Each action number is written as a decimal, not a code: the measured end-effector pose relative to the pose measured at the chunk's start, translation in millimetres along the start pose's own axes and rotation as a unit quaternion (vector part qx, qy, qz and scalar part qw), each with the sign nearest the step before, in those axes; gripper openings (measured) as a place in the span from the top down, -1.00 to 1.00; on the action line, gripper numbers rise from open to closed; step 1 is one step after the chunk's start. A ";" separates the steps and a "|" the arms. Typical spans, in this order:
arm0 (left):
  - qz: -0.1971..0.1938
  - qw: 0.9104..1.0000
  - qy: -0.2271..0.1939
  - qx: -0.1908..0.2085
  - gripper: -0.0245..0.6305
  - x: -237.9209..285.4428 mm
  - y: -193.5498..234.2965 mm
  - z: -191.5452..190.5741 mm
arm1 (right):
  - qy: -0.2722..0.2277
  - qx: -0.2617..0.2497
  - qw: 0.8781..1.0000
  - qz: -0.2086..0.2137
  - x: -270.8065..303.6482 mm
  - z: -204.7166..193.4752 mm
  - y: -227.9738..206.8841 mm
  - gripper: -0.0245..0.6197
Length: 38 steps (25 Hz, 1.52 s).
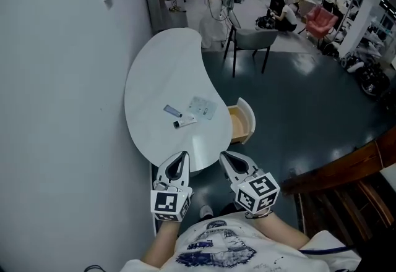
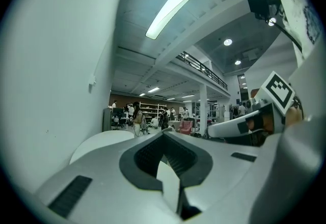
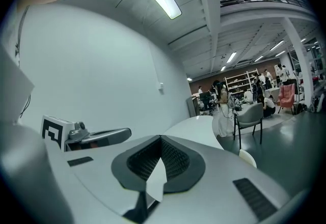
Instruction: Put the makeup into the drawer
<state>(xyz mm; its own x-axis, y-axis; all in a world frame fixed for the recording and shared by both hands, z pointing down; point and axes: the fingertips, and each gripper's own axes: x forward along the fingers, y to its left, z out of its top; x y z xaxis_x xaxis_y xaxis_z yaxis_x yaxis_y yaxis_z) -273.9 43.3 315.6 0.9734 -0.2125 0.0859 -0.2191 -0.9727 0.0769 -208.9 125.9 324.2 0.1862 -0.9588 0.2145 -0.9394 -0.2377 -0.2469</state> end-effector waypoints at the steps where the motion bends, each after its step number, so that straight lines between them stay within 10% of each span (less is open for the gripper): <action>1: 0.001 1.000 0.000 -0.001 0.78 0.9 3.5 0.2 | 0.000 0.000 1.000 0.000 4.2 1.6 -0.6 0.86; 38: 0.188 0.980 0.062 -0.002 0.78 180.7 129.3 -19.8 | 0.064 0.006 0.984 0.166 233.5 41.6 -134.9 0.86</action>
<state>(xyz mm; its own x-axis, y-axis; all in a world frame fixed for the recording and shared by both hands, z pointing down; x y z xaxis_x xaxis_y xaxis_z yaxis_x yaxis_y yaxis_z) -127.7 -118.9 360.8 0.8083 -0.5425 0.2286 -0.5613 -0.8273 0.0211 -26.7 -72.3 368.3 -0.1685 -0.9568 0.2368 -0.9387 0.0825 -0.3346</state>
